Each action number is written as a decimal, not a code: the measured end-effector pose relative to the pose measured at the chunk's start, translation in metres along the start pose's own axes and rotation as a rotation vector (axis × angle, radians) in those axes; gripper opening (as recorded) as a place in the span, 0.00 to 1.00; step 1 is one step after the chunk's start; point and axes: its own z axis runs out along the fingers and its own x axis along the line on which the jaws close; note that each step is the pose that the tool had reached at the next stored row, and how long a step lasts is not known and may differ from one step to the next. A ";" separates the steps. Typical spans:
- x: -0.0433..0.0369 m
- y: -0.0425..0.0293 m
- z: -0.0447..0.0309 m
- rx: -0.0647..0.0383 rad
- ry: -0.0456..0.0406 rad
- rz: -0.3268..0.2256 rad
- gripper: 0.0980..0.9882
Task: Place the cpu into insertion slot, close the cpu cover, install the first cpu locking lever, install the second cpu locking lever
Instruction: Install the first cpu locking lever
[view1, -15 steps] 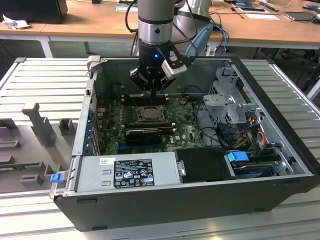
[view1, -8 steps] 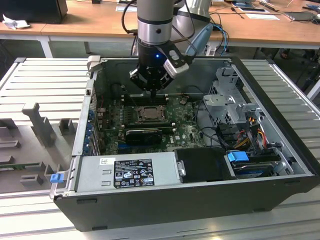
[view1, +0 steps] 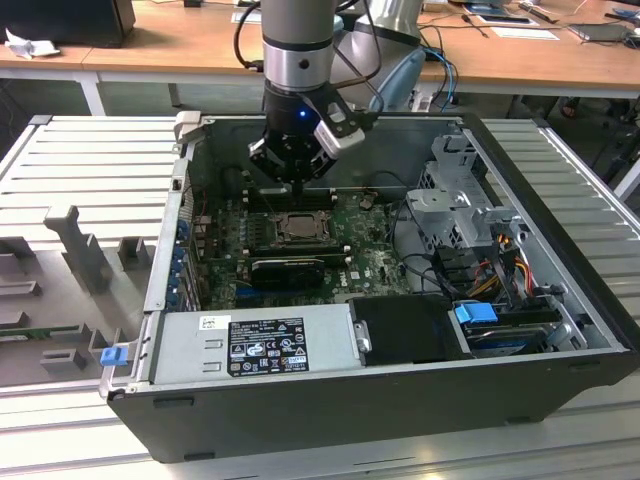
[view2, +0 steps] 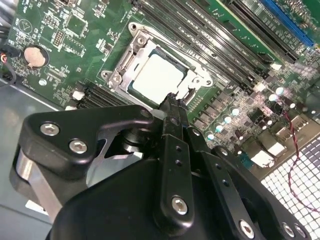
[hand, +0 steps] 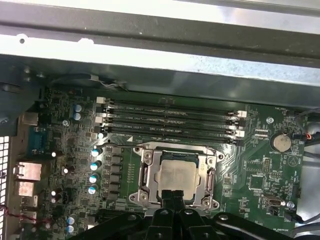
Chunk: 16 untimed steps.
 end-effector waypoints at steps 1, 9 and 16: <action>0.0010 0.0001 0.0001 0.000 -0.0002 0.000 0.01; 0.0103 0.0009 -0.0002 0.000 -0.0001 0.000 0.01; 0.0208 0.0020 -0.0004 0.000 -0.0002 0.000 0.01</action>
